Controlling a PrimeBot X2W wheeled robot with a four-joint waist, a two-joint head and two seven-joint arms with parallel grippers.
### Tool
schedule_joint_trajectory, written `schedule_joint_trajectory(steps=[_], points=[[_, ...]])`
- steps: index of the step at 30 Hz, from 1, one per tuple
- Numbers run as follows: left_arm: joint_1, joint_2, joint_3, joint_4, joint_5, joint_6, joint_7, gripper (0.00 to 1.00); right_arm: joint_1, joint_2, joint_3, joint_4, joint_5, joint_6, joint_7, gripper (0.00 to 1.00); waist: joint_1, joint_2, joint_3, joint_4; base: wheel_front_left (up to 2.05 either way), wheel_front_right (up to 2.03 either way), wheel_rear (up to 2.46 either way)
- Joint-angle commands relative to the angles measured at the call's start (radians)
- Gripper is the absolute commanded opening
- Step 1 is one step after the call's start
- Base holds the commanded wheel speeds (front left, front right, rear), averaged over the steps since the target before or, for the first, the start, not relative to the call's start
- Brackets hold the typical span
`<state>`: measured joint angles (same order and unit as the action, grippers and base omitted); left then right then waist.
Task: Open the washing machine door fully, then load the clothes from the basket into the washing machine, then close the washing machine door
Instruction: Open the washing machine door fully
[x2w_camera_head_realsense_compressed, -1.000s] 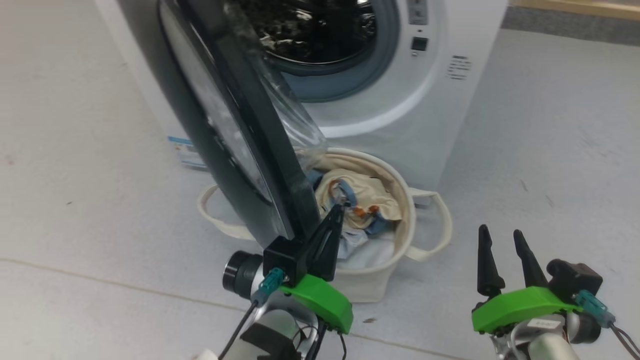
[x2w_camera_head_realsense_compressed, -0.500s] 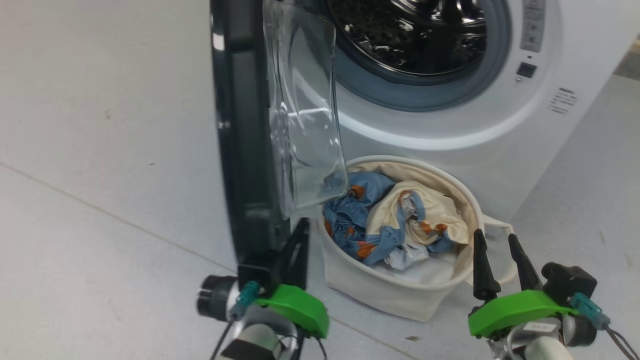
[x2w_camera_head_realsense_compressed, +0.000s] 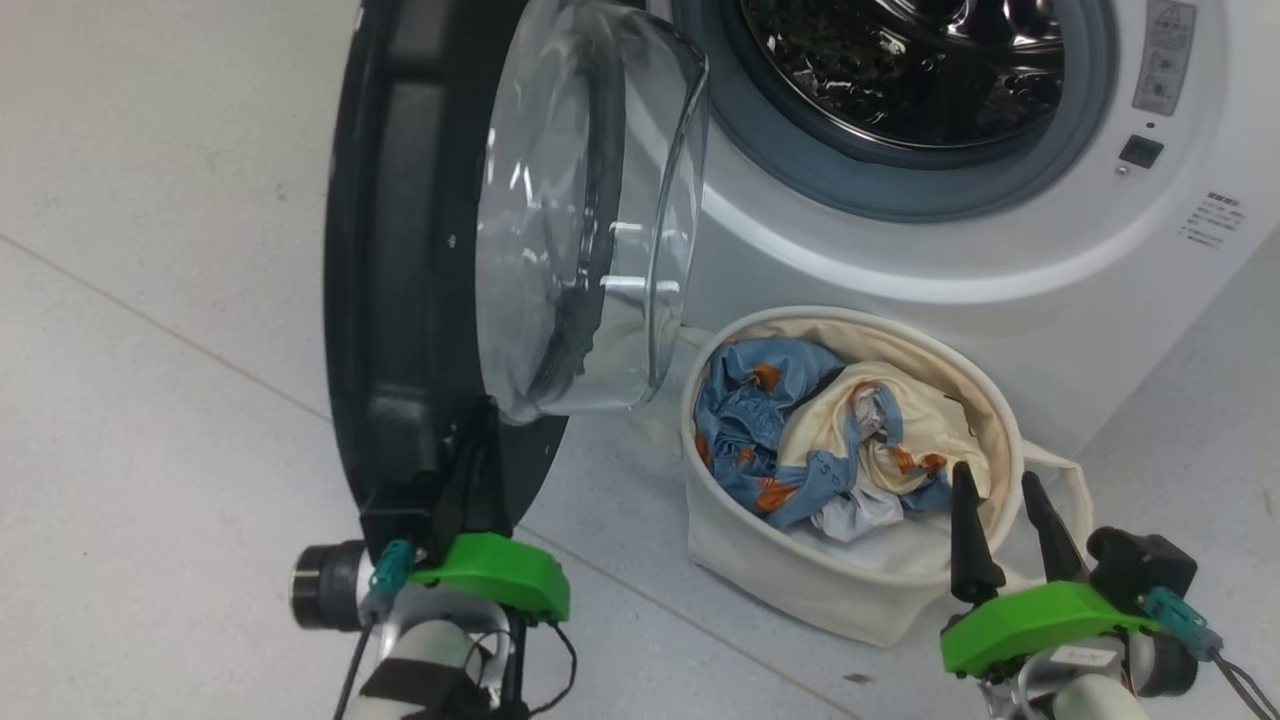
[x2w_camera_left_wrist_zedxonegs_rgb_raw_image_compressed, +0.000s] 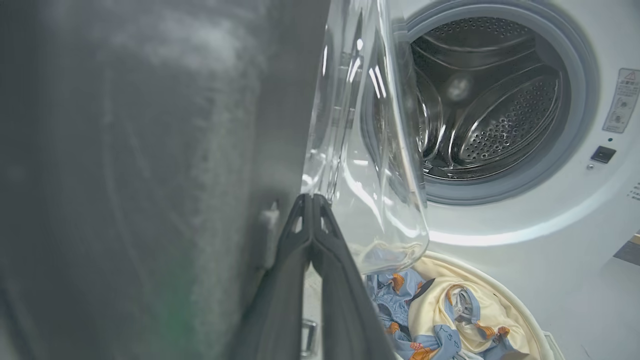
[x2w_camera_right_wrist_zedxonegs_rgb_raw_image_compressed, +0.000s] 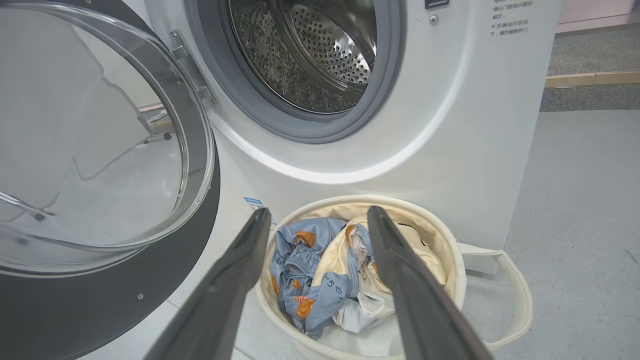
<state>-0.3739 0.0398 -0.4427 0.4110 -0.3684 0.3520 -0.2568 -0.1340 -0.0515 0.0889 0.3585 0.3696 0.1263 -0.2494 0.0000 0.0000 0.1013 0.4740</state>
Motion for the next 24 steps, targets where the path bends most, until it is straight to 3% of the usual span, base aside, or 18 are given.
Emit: schedule_joint_trajectory(steps=[1,16,24], points=[[-0.024,0.018,0.049,-0.036,0.007,0.008,-0.005,0.0,-0.021,0.001,0.022,-0.028,-0.011,0.004,-0.012,1.0,0.0,0.0,0.005,0.001,0.0,0.0,0.0],[-0.072,0.069,0.322,-0.066,0.02,0.003,-0.005,0.0,-0.055,-0.002,0.002,-0.005,-0.067,0.004,-0.012,1.0,0.0,0.0,0.095,0.015,0.0,0.0,0.0],[-0.155,0.102,0.459,0.002,0.01,-0.047,-0.005,0.0,-0.072,-0.031,-0.009,0.005,-0.086,0.004,-0.012,1.0,0.0,0.0,0.151,0.031,0.0,0.0,0.0]])
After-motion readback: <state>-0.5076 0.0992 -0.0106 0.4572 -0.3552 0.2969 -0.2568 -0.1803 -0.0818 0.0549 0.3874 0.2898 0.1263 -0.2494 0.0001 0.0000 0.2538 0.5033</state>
